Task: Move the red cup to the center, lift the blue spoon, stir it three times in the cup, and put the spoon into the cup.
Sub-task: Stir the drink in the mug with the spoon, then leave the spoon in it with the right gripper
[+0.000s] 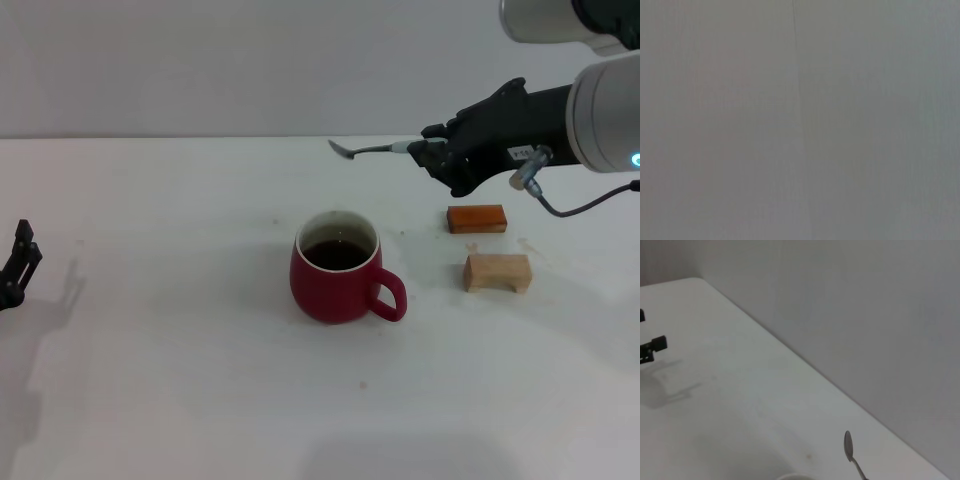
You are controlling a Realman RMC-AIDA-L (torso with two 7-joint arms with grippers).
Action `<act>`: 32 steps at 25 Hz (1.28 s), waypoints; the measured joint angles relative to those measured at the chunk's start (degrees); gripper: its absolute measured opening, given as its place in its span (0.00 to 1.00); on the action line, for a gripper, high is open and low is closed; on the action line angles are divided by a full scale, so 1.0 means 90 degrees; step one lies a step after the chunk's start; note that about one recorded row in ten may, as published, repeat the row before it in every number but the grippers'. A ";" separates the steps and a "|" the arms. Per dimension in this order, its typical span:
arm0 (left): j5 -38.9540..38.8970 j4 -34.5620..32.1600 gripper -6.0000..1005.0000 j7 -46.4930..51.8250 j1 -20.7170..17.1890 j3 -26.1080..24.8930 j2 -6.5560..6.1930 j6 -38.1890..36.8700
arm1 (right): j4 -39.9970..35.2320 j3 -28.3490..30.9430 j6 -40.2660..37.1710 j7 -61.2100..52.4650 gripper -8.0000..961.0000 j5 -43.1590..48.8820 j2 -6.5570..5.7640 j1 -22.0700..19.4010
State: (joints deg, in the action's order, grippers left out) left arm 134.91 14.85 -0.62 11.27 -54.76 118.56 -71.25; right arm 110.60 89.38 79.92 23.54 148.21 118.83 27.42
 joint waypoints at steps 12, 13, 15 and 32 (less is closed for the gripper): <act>0.0000 0.0000 0.85 -0.0002 0.0035 0.0000 0.0000 0.0010 | -0.0007 0.0002 0.0666 -0.0150 0.18 0.0163 0.0000 0.0433; 0.0000 0.0000 0.85 0.0000 0.0037 0.0000 0.0000 0.0010 | -0.0007 0.0002 0.0666 -0.0150 0.18 0.0163 0.0000 0.0433; 0.0000 0.0000 0.85 -0.0003 0.0043 0.0000 0.0000 0.0014 | -0.0006 0.0001 0.0753 -0.0178 0.18 0.0167 0.0000 0.0502; 0.0000 0.0000 0.85 -0.0003 0.0047 0.0001 -0.0010 0.0014 | -0.0062 -0.0070 0.1367 -0.0266 0.18 0.0167 0.0000 0.0760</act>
State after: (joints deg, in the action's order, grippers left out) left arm 134.91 14.85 -0.65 11.69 -54.75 118.47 -71.13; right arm 110.05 88.75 92.22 21.15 149.71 118.83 34.27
